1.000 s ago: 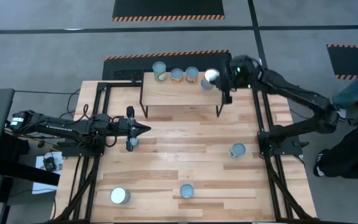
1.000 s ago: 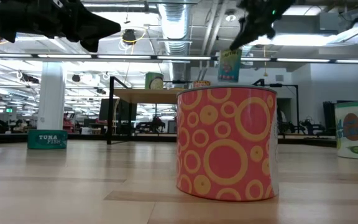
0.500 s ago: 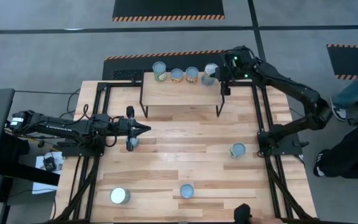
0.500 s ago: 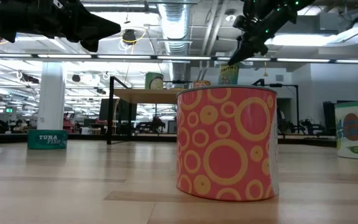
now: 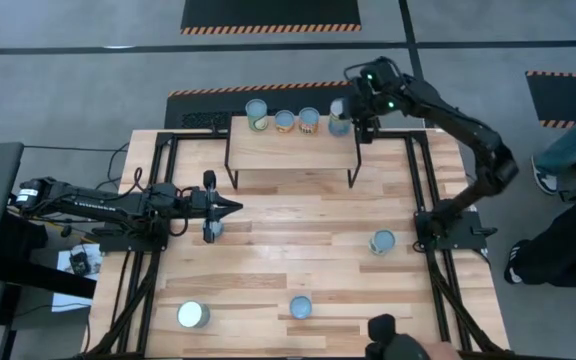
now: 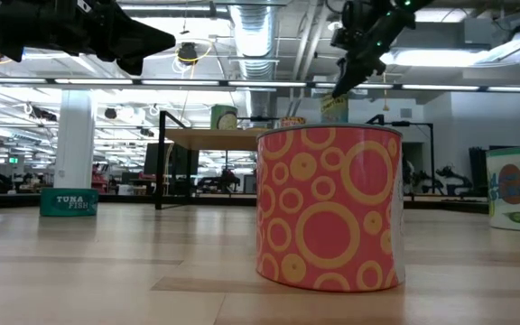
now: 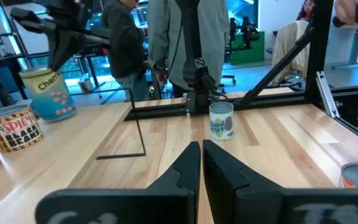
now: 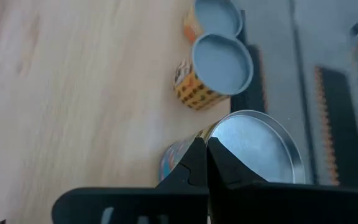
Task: Pick and place cans onto a shelf
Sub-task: Put the blue cherries can on the shelf
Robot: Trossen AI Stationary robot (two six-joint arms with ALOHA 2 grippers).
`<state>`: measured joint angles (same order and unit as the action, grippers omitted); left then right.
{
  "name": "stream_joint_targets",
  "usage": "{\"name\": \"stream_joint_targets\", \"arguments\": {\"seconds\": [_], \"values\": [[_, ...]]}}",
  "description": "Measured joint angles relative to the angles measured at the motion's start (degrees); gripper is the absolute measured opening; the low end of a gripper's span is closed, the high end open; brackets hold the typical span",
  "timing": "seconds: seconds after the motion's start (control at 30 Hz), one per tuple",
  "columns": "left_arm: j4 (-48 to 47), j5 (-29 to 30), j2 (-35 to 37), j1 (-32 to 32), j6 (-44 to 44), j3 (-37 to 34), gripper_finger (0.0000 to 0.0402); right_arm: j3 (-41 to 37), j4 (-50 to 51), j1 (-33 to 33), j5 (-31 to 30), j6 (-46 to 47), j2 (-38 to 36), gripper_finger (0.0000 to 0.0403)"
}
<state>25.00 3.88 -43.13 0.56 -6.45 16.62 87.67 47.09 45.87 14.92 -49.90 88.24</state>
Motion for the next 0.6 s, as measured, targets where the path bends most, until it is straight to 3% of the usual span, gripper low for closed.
{"name": "stream_joint_targets", "arguments": {"seconds": [0.17, 0.6], "values": [[-0.4, 0.0, 0.0, 0.0, 0.1, 0.0, 0.0009, 4.0, 1.5, -0.1, 0.1, 0.1, 2.8, 0.0003], [-0.8, 0.0, 0.0, 0.0, 0.1, 0.0, 0.0009, 4.0, 1.6, 0.1, -0.7, 4.8, 3.0, 0.0005]]}}
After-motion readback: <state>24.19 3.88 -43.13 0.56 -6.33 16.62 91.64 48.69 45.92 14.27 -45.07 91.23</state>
